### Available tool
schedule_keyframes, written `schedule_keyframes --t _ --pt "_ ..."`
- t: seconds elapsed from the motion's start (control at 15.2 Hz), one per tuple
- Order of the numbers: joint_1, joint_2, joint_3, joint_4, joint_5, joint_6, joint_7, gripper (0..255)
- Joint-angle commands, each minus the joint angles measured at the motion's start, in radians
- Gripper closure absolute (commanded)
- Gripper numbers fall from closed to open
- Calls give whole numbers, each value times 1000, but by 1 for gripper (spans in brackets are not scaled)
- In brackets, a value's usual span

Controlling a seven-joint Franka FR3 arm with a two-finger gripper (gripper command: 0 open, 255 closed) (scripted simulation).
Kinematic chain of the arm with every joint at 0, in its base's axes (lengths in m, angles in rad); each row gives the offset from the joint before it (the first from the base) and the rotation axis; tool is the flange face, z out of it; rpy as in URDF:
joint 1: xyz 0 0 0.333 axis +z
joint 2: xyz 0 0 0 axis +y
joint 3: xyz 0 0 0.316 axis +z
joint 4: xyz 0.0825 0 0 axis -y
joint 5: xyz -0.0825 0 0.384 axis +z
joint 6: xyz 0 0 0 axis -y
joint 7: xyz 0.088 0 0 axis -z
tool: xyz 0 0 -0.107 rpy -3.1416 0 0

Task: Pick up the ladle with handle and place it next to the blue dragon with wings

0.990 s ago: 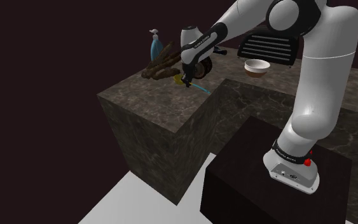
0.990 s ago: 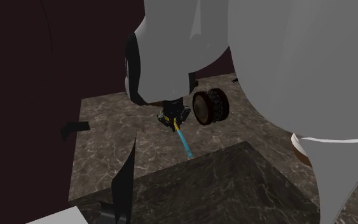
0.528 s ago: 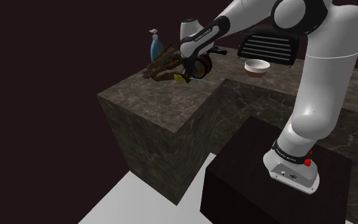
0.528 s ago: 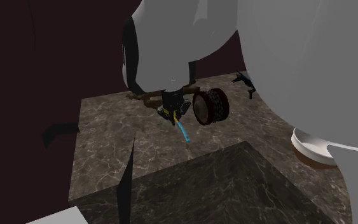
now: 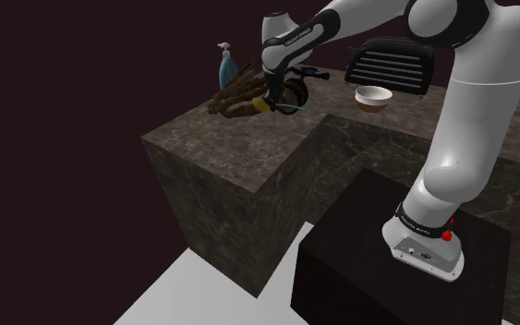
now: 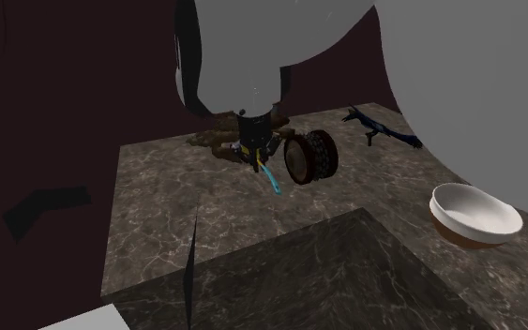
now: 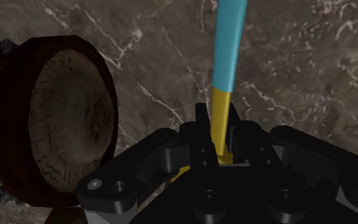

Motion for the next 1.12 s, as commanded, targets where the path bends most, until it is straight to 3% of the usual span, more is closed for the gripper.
schedule_keyframes --t 0.0,1.06 --pt "2 -11 1 15 -1 -26 1 255" --pt "4 -62 2 166 2 -227 -13 255"
